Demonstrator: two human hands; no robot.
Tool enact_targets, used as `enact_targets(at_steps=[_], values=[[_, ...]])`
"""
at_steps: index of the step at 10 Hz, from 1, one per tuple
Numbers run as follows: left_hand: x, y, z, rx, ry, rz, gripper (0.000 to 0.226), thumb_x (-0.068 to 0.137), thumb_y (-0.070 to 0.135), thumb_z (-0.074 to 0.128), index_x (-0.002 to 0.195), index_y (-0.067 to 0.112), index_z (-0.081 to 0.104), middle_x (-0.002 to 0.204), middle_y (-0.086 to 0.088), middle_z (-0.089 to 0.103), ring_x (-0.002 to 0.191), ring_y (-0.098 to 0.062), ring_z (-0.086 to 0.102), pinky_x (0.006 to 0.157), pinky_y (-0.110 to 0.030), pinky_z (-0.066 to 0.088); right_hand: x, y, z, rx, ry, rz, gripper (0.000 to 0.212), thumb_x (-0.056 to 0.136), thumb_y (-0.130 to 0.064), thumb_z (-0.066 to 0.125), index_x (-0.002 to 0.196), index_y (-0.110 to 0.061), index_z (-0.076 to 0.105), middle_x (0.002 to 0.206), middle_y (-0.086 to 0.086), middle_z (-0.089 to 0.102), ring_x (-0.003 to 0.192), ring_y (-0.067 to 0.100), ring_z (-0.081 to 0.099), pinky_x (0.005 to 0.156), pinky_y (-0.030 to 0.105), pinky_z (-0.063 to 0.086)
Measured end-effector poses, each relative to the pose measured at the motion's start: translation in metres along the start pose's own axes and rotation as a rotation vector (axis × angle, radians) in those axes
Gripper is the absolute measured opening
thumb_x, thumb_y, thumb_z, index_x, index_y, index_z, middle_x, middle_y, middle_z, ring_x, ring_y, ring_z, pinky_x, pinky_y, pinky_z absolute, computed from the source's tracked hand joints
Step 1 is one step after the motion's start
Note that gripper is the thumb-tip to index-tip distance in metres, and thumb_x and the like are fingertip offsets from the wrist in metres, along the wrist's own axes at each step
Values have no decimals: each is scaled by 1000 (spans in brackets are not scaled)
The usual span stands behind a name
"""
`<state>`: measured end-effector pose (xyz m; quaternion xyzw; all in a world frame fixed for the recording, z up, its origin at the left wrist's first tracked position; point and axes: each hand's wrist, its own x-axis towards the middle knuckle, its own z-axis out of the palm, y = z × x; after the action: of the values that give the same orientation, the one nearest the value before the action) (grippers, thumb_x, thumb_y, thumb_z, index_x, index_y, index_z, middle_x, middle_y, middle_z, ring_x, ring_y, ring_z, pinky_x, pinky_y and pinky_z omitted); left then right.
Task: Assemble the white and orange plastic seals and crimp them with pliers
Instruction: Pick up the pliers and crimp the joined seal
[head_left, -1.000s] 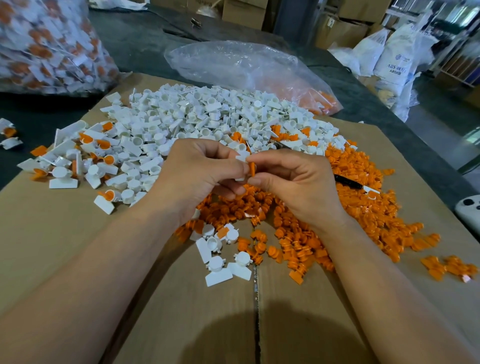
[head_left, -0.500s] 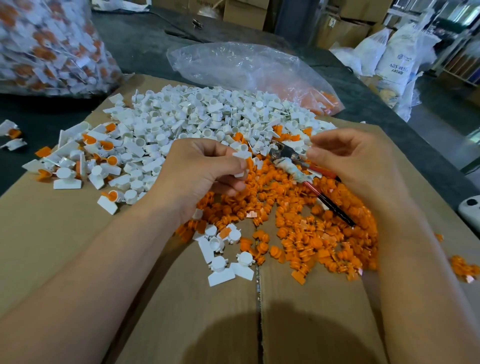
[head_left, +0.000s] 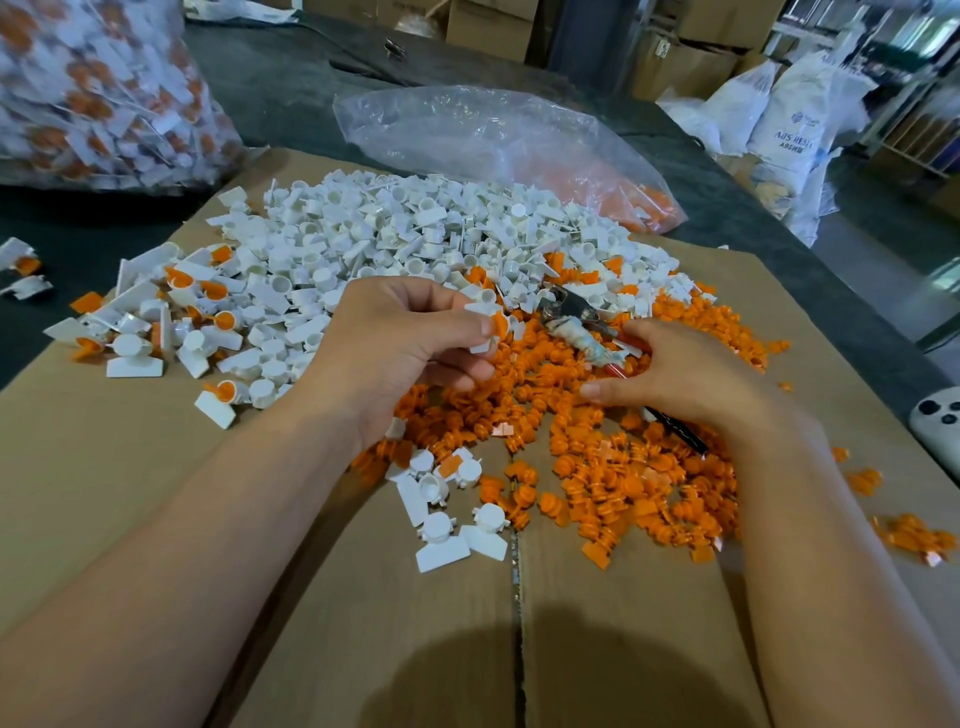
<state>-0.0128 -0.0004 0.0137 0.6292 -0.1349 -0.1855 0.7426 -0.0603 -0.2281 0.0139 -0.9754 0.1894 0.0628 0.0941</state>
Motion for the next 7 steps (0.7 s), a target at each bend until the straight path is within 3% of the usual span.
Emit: enact_targets(at_steps=[2,4,6,7], values=[[0,-1,-1,-2,8,-5,14,76,-4,66,66,4,60,54,-8,66,44,-15,61,42,-17,48,2,-4,0,12,73,27,76,69,-60,65,128,-16,49,128,9,47,116,26,43,76,30,33],[0,-1,0,-1,6,-9,12,76,-4,66,67,4,60,55,-8,66,44,-15,61,43,-17,49,2,-14,1,7,175,38,57,70,-49,70,112,-12,60,112,8,59,93,22,52,65,31,36],[1,0,0,-24,6,-11,11,76,-3,65,68,3,60,55,-8,66,45,-15,62,43,-17,49,-5,-13,-3,94,294,44,42,66,-36,72,100,-13,66,97,5,66,75,13,47,62,30,43],[1,-1,-1,-21,3,-10,11,77,-3,65,69,3,60,56,-7,66,46,-15,62,43,-18,49,-10,-10,-9,170,301,51,46,66,-35,74,107,-16,65,102,3,63,86,14,50,67,30,42]])
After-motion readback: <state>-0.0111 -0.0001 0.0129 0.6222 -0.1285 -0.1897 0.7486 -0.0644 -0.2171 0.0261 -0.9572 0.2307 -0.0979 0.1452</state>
